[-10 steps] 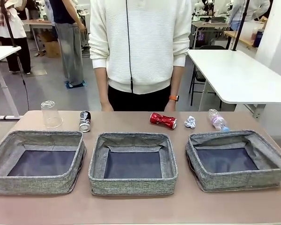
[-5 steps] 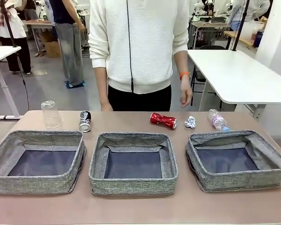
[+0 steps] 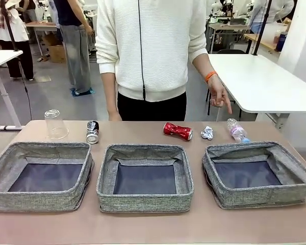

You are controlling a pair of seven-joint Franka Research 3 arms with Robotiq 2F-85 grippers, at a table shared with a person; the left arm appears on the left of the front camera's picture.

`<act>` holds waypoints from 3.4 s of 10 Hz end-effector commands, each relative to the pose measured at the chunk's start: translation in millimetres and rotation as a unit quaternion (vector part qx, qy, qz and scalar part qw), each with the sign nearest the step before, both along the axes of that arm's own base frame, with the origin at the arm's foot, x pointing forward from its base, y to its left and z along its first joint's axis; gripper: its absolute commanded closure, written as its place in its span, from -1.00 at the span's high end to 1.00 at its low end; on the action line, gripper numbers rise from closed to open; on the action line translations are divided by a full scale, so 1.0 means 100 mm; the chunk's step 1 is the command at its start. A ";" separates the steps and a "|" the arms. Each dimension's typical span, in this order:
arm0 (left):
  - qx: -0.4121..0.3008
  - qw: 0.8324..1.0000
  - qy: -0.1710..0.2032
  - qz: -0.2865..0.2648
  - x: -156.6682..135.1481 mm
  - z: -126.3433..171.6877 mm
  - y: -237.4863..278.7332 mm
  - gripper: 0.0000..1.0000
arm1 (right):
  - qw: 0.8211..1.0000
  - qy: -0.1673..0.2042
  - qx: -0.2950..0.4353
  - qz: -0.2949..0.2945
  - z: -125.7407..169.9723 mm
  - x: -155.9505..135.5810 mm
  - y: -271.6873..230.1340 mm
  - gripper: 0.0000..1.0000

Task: Sort the waste into the appropriate baskets.
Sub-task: Pick up the waste item pointed out by the person.

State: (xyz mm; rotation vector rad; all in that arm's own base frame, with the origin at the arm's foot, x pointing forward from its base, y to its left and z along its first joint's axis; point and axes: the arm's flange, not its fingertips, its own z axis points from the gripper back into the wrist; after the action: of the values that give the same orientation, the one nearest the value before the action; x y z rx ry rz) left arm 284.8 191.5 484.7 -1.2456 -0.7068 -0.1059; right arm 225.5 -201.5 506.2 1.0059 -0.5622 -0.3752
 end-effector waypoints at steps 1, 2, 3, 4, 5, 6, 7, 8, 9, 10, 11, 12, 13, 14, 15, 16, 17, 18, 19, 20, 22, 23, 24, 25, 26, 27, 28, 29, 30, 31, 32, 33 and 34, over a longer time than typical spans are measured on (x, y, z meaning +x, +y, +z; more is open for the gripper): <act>-0.004 1.000 -0.017 -0.003 0.02 0.02 0.01 1.00 | 1.000 -0.014 -0.001 0.006 0.03 0.02 -0.01 1.00; -0.004 1.000 -0.017 -0.003 0.02 0.02 0.01 1.00 | 1.000 -0.014 -0.001 0.006 0.03 0.02 -0.01 1.00; -0.004 1.000 -0.017 -0.003 0.02 0.02 0.01 1.00 | 1.000 -0.014 -0.001 0.006 0.03 0.02 -0.01 1.00; -0.004 1.000 -0.017 -0.003 0.02 0.02 0.01 1.00 | 1.000 -0.014 -0.001 0.006 0.03 0.02 -0.01 1.00; -0.004 1.000 -0.017 -0.003 0.02 0.02 0.01 1.00 | 1.000 0.000 -0.001 -0.001 0.00 -0.01 0.00 1.00; -0.004 1.000 -0.017 -0.003 0.02 0.02 0.01 1.00 | 0.994 -0.002 -0.093 0.053 0.01 0.42 0.39 1.00; -0.004 1.000 -0.017 -0.003 0.02 0.02 0.01 1.00 | 0.978 -0.002 -0.168 0.122 -0.05 0.91 0.73 1.00; -0.004 1.000 -0.017 -0.003 0.02 0.02 0.01 1.00 | 0.963 0.010 -0.221 0.154 -0.16 1.40 0.93 1.00; -0.004 1.000 -0.017 -0.003 0.02 0.02 0.01 1.00 | 0.941 0.034 -0.284 0.181 -0.35 1.88 1.12 1.00; -0.004 1.000 -0.017 -0.003 0.02 0.02 0.01 1.00 | 0.925 0.055 -0.291 0.237 -0.54 2.15 1.37 1.00; -0.004 1.000 -0.017 -0.003 0.02 0.02 0.01 1.00 | 0.906 0.071 -0.339 0.241 -0.76 2.30 1.63 1.00; -0.004 1.000 -0.017 -0.003 0.02 0.02 0.01 1.00 | 0.899 0.078 -0.350 0.253 -0.85 2.22 1.80 1.00; -0.004 1.000 -0.017 -0.003 0.02 0.02 0.01 1.00 | 0.924 0.067 -0.296 0.232 -0.72 2.07 1.85 1.00; -0.004 1.000 -0.017 -0.003 0.02 0.02 0.01 1.00 | 0.924 0.067 -0.296 0.232 -0.72 2.07 1.85 1.00; -0.004 1.000 -0.017 -0.003 0.02 0.02 0.01 1.00 | 0.906 0.087 -0.327 0.254 -1.00 2.32 1.93 1.00; -0.004 1.000 -0.017 -0.003 0.02 0.02 0.01 1.00 | 0.902 0.087 -0.364 0.214 -0.97 2.24 1.92 1.00; -0.004 1.000 -0.017 -0.003 0.02 0.02 0.01 1.00 | 0.901 0.068 -0.381 0.196 -0.94 2.36 1.88 1.00; -0.004 1.000 -0.017 -0.003 0.02 0.02 0.01 1.00 | 0.891 0.067 -0.408 0.188 -0.94 2.62 1.83 1.00; -0.004 1.000 -0.017 -0.003 0.02 0.02 0.01 1.00 | 0.882 0.074 -0.413 0.215 -0.97 2.84 1.84 1.00; -0.004 1.000 -0.017 -0.003 0.02 0.02 0.01 1.00 | 0.873 0.092 -0.427 0.217 -1.02 3.06 1.86 1.00; -0.004 1.000 -0.017 -0.003 0.02 0.02 0.01 1.00 | 0.875 0.111 -0.425 0.205 -1.27 3.42 1.92 1.00; -0.004 1.000 -0.017 -0.003 0.02 0.02 0.01 1.00 | 0.873 0.110 -0.441 0.179 -1.40 3.51 1.97 1.00; -0.004 1.000 -0.017 -0.003 0.02 0.02 0.01 1.00 | 0.874 0.104 -0.443 0.172 -1.52 3.60 2.00 1.00; -0.004 1.000 -0.017 -0.003 0.02 0.02 0.01 1.00 | 0.873 0.107 -0.448 0.159 -1.66 3.69 2.02 1.00; -0.004 1.000 -0.017 -0.003 0.02 0.02 0.01 1.00 | 0.874 0.113 -0.444 0.160 -1.83 3.78 2.04 1.00; -0.004 1.000 -0.017 -0.003 0.02 0.02 0.01 1.00 | 0.878 0.112 -0.436 0.161 -1.92 3.83 2.04 1.00; -0.004 1.000 -0.017 -0.003 0.02 0.02 0.01 1.00 | 0.882 0.102 -0.431 0.159 -1.95 3.84 2.05 1.00; -0.004 1.000 -0.017 -0.003 0.02 0.02 0.01 1.00 | 0.883 0.101 -0.431 0.158 -1.98 3.84 2.06 1.00; -0.004 1.000 -0.017 -0.003 0.02 0.02 0.01 1.00 | 0.881 0.106 -0.432 0.157 -2.03 3.84 2.07 1.00; -0.004 1.000 -0.017 -0.003 0.02 0.02 0.01 1.00 | 0.882 0.106 -0.432 0.158 -2.06 3.83 2.08 1.00; -0.004 1.000 -0.017 -0.003 0.02 0.02 0.01 1.00 | 0.880 0.106 -0.435 0.158 -2.07 3.83 2.09 1.00; -0.004 1.000 -0.017 -0.003 0.02 0.02 0.01 1.00 | 0.881 0.105 -0.434 0.156 -2.07 3.82 2.08 1.00; -0.004 1.000 -0.017 -0.003 0.02 0.02 0.01 1.00 | 0.884 0.108 -0.426 0.158 -2.08 3.82 2.08 1.00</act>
State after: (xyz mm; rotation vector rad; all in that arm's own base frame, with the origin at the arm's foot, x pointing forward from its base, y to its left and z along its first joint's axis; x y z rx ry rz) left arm 286.2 193.0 484.9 -1.2440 -0.7072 -0.1125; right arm 606.0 5.2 299.9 0.1794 -0.2811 0.0963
